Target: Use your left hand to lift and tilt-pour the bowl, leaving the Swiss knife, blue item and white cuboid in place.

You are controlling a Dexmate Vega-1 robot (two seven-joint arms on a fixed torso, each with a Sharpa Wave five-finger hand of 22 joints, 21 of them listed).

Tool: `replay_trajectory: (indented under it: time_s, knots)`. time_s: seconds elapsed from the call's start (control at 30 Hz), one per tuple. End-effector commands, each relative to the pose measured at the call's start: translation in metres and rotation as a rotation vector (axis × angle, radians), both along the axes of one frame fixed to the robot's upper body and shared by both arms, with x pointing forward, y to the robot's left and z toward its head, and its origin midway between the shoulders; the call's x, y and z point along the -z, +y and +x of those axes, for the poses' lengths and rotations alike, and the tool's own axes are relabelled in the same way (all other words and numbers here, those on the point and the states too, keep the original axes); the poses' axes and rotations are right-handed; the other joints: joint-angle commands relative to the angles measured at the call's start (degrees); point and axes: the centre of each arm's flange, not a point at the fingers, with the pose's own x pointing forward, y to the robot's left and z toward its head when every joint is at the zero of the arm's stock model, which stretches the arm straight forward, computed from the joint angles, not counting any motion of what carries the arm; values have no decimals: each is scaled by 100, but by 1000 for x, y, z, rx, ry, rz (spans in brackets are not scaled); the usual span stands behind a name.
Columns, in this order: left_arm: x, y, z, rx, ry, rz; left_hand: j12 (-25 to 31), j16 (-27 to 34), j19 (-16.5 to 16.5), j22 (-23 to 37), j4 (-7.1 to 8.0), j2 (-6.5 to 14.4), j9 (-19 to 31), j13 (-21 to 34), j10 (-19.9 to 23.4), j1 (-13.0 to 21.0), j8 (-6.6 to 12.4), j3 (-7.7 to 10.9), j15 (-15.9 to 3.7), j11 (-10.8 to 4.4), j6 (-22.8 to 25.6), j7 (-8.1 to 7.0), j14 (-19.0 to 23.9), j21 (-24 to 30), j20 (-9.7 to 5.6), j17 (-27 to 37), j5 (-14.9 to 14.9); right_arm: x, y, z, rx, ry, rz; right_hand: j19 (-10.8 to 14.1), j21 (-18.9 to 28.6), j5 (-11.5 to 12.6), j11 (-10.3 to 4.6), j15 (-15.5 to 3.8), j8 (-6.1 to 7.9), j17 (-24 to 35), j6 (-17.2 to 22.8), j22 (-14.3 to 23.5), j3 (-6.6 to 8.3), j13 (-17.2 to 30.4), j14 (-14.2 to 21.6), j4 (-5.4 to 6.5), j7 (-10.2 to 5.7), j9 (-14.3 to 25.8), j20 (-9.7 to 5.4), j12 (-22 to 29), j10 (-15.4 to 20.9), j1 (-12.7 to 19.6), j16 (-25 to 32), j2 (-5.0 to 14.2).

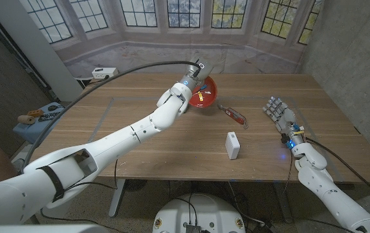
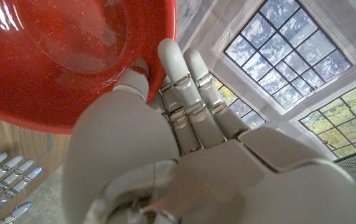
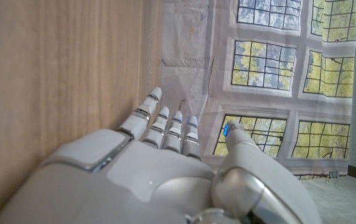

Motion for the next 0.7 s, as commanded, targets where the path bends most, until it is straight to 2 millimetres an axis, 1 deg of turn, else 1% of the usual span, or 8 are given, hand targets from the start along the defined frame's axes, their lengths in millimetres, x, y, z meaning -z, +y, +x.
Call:
replay_trajectory:
  time_s: [0.03, 0.23, 0.53, 0.7]
  knots:
    - [4, -1, -2, 18, -13, 27, -42, -9, 0, 1, 15, -22, 11, 30, 269, -22, -1, 43, -17, -222, 41, 7, 15, 36, -30, 12, 34, -27, 5, -7, -14, -6, -62, -19, 2, -19, 11, -148, 2, 20, 1, 19, 26, 21, -6, -15, 10, 30, -247, 16, 1, -46, 10, 12]
    - [4, -3, -1, 30, -7, 32, -52, -4, -9, 0, 16, -24, 14, 48, 273, -28, -2, 48, -18, -218, 47, -1, 30, 39, -33, 21, 33, -34, 6, -9, -16, -6, -76, -17, 3, -19, 11, -151, 3, 21, 3, 19, 26, 21, -8, -14, 20, 30, -250, 17, 2, -48, 9, 13]
    - [8, -4, 1, 43, 11, 24, -78, -11, -12, 1, 16, -28, 19, 51, 288, -36, -9, 55, -17, -223, 44, -12, 27, 49, -41, 27, 32, -52, 5, -18, -2, -34, -101, -16, 4, -18, 13, -154, 5, 20, 6, 19, 26, 21, -10, -16, 31, 30, -254, 17, 2, -48, 9, 13]
    - [12, -4, 0, 47, -5, 50, -85, -17, -18, 1, 16, -30, 21, 68, 284, -39, -12, 59, -17, -218, 39, -18, 23, 52, -38, 27, 31, -59, 5, -21, -1, -45, -115, -17, 4, -18, 13, -150, 5, 20, 6, 19, 26, 21, -17, -16, 32, 30, -251, 16, 0, -49, 6, 13]
